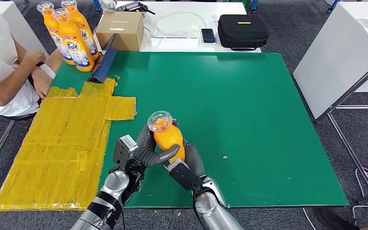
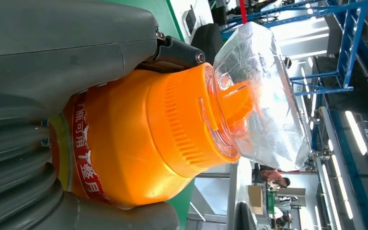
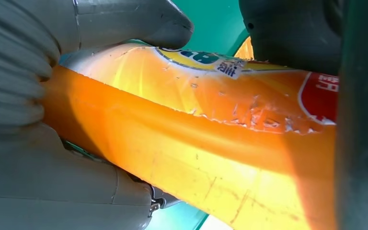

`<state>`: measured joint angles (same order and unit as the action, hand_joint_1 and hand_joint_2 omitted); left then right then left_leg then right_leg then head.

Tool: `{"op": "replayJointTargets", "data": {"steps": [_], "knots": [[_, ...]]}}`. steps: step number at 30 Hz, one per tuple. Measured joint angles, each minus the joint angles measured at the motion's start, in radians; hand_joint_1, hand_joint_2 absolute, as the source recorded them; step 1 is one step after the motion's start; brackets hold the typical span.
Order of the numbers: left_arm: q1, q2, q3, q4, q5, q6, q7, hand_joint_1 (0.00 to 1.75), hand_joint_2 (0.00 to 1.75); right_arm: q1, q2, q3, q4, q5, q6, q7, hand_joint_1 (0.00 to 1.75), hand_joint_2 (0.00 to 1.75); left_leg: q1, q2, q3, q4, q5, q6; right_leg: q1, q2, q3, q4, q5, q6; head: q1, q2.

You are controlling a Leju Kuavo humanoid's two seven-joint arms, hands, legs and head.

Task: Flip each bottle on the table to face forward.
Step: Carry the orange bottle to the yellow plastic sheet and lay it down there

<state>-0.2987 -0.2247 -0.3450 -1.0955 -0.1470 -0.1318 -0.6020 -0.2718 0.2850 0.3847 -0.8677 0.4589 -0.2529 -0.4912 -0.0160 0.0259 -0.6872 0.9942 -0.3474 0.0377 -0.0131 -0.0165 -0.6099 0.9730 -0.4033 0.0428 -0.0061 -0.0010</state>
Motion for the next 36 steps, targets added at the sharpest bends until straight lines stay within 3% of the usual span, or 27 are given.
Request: {"op": "replayJointTargets", "data": {"steps": [1,2,5,6,15,18,24,30,32,36], "knots": [[0.0,0.0,0.0,0.001,0.0,0.0,0.0,1.75,1.75,0.0,0.0,0.0,-0.001,-0.002,0.0,-0.001,1.68,1.75,0.0,0.0,0.0,0.0,0.0,0.0,0.0,0.0,0.0,0.0,0.0,0.0,0.0,0.0],[-0.001,0.0,0.0,0.001,-0.001,0.0,0.0,1.75,1.75,0.001,0.0,-0.001,-0.002,-0.004,0.0,-0.001,1.37,1.75,0.0,0.0,0.0,0.0,0.0,0.0,0.0,0.0,0.0,0.0,0.0,0.0,0.0,0.0],[-0.002,0.0,0.0,0.001,-0.001,0.0,-0.001,1.75,1.75,0.003,0.0,-0.004,-0.011,-0.01,0.0,-0.002,0.12,1.75,0.0,0.0,0.0,0.0,0.0,0.0,0.0,0.0,0.0,0.0,0.0,0.0,0.0,0.0],[-0.002,0.0,0.0,0.001,-0.001,0.001,-0.001,1.75,1.75,0.004,-0.001,-0.005,-0.015,-0.011,-0.002,-0.002,0.0,1.75,0.0,0.0,0.0,0.0,0.0,0.0,0.0,0.0,0.0,0.0,0.0,0.0,0.0,0.0],[-0.002,0.008,0.0,-0.025,-0.028,0.035,0.013,1.75,1.75,0.025,-0.011,-0.011,-0.124,-0.025,-0.021,-0.004,0.0,1.75,0.0,0.0,0.0,0.0,0.0,0.0,0.0,0.0,0.0,0.0,0.0,0.0,0.0,0.0],[-0.009,0.02,0.002,-0.039,-0.099,0.119,0.028,1.75,1.75,0.041,-0.018,-0.014,-0.179,-0.015,-0.047,-0.015,0.0,1.75,0.0,0.0,0.0,0.0,0.0,0.0,0.0,0.0,0.0,0.0,0.0,0.0,0.0,0.0],[-0.086,0.102,0.038,-0.063,-0.423,0.382,0.127,1.75,1.75,0.101,-0.062,-0.027,-0.413,0.003,-0.092,-0.016,0.0,1.75,0.0,0.0,0.0,0.0,0.001,-0.001,0.0,0.0,0.0,0.0,0.0,0.0,0.0,0.0],[-0.241,0.187,0.052,0.044,-1.053,0.701,0.39,1.75,1.75,0.161,-0.098,-0.03,-0.626,-0.008,-0.153,-0.042,0.0,1.75,0.001,0.0,0.0,0.0,0.001,-0.001,0.0,0.0,0.0,0.0,0.0,0.0,0.0,0.0],[-0.287,0.206,0.053,0.112,-1.172,0.758,0.454,1.75,1.75,0.175,-0.107,-0.03,-0.675,-0.015,-0.167,-0.049,0.0,1.75,0.001,0.0,0.0,0.0,0.001,-0.001,0.0,0.0,0.0,0.0,0.001,0.0,0.0,0.0],[-0.335,0.222,0.053,0.202,-1.215,0.79,0.475,1.75,1.75,0.191,-0.119,-0.029,-0.73,-0.018,-0.173,-0.051,0.0,1.75,0.0,0.0,0.0,0.0,0.001,-0.001,0.0,0.0,0.0,0.0,0.001,0.0,0.0,0.0]]}}
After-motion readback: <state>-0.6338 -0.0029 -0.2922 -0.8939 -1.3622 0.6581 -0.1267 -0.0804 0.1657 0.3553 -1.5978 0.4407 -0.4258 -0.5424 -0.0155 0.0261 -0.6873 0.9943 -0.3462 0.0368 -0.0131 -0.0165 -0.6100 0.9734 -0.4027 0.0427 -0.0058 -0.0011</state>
